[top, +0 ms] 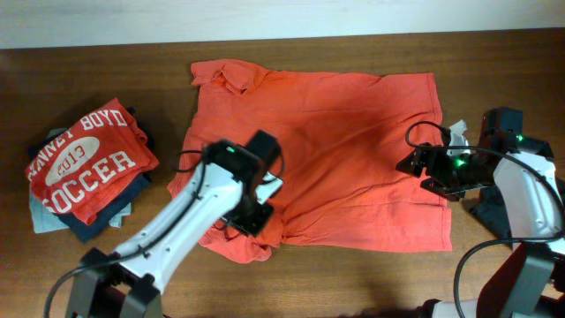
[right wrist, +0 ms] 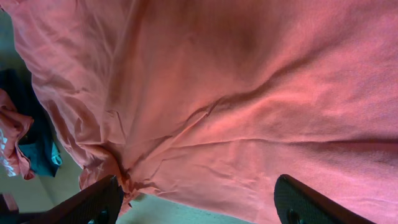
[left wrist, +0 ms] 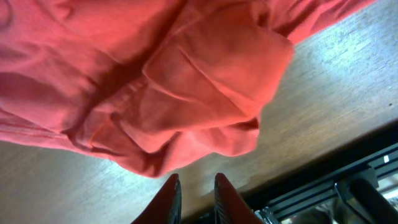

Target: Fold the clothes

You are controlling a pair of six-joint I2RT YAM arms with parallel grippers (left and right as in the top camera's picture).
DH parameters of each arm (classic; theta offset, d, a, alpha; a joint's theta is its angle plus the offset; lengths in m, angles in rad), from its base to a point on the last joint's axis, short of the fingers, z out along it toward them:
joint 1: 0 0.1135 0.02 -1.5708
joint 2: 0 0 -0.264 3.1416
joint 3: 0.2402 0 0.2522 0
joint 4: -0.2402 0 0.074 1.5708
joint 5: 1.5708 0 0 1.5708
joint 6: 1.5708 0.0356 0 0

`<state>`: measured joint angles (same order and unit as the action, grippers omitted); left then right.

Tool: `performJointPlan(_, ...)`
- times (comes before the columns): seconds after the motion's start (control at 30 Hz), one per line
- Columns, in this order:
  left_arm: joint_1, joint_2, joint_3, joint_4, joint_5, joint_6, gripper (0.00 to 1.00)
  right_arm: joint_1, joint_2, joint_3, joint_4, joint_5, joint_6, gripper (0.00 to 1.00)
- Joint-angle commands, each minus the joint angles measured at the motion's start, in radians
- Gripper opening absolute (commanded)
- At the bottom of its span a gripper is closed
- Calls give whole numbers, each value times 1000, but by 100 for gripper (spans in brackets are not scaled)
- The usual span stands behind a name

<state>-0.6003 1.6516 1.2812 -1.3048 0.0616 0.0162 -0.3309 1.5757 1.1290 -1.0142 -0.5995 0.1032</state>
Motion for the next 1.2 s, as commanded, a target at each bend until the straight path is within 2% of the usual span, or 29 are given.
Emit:
performJointPlan(0.0, -101, -55, -20, -1, -126, -162, 23, 2, -3, 16, 0, 8, 2, 84)
performJointPlan(0.1, -169, -58, -69, 20, -226, -304, 31, 2, -3, 16, 1, 8, 2, 84)
performJointPlan(0.13, -184, -58, -89, 37, -232, -319, 34, 2, -3, 16, 1, 8, 2, 84)
performJointPlan(0.27, -240, -58, -199, 113, -235, -342, 42, 2, -3, 16, 1, 8, 2, 85)
performJointPlan(0.37, -268, -57, -267, 171, -259, -342, 54, 2, -3, 16, 1, 8, 2, 85)
performJointPlan(0.47, -273, -57, -306, 224, -277, -341, 59, 2, -3, 16, 1, 8, 2, 85)
performJointPlan(0.57, -273, -57, -321, 252, -275, -341, 59, 3, -3, 16, 0, 8, 2, 85)
performJointPlan(0.6, -273, -57, -321, 255, -275, -340, 58, 3, -3, 16, 0, 8, 2, 85)
performJointPlan(0.67, -273, -57, -321, 259, -275, -336, 49, 3, -3, 16, 0, 8, 2, 84)
performJointPlan(0.73, -272, -57, -321, 257, -275, -336, 27, 3, -3, 16, 0, 8, 2, 84)
performJointPlan(0.77, -272, -57, -321, 256, -258, -334, 10, 3, -3, 16, 0, 8, 2, 84)
performJointPlan(0.83, -267, -57, -320, 254, -221, -334, 0, 3, -3, 16, 0, 8, 2, 84)
performJointPlan(0.93, -237, -58, -296, 219, -138, -318, 0, 3, -3, 16, 0, 8, 2, 84)
performJointPlan(1.0, -192, -71, -242, 141, -81, -269, 0, 3, -3, 16, 0, 8, 2, 84)
performJointPlan(1.17, -79, -114, -72, -12, 29, -51, 0, 3, -3, 16, 0, 8, 2, 84)
